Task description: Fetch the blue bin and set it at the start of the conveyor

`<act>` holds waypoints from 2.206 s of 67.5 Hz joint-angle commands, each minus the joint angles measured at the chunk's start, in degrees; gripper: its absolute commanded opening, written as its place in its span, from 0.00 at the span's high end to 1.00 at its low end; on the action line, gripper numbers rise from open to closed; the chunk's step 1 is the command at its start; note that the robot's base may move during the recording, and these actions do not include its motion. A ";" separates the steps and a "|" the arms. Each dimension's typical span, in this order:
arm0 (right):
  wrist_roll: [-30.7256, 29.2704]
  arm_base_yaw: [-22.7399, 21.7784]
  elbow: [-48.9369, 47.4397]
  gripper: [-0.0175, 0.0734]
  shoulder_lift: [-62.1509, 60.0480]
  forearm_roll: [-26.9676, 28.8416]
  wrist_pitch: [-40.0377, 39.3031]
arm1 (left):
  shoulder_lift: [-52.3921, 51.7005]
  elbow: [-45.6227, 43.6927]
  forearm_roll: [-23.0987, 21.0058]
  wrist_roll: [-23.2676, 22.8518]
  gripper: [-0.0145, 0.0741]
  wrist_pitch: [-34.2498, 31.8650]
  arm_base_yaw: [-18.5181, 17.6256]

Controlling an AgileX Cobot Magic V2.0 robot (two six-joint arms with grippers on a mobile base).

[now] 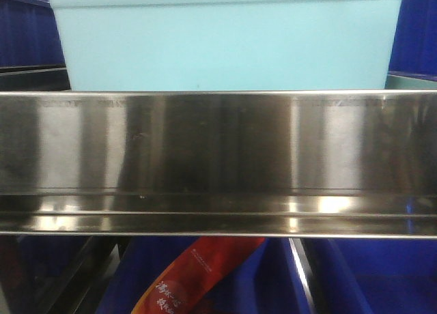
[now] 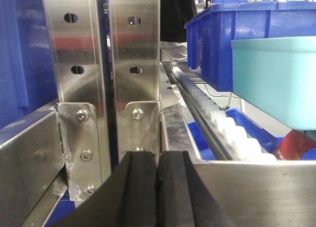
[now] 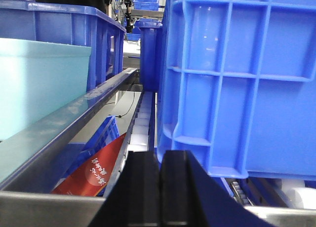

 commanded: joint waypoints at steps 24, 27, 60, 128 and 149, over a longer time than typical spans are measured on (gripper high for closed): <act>-0.08 0.15 -0.04 0.99 -0.15 0.16 -1.39 | -0.18 -0.20 0.05 0.02 0.96 -1.05 -0.37; -0.08 0.15 -0.04 0.99 -0.15 0.16 -1.39 | -0.18 -0.20 0.05 0.02 0.96 -1.05 -0.37; -0.08 0.14 -0.04 0.99 -0.15 -0.41 -2.81 | -0.18 -0.20 0.05 0.02 0.96 -3.89 -0.37; -0.73 0.14 -36.28 0.18 12.10 4.29 16.05 | 21.05 -38.69 -0.39 0.02 0.17 14.72 -3.34; -4.17 3.28 -49.94 0.18 26.25 8.99 24.85 | 37.21 -51.30 -0.39 0.02 0.20 21.74 -22.40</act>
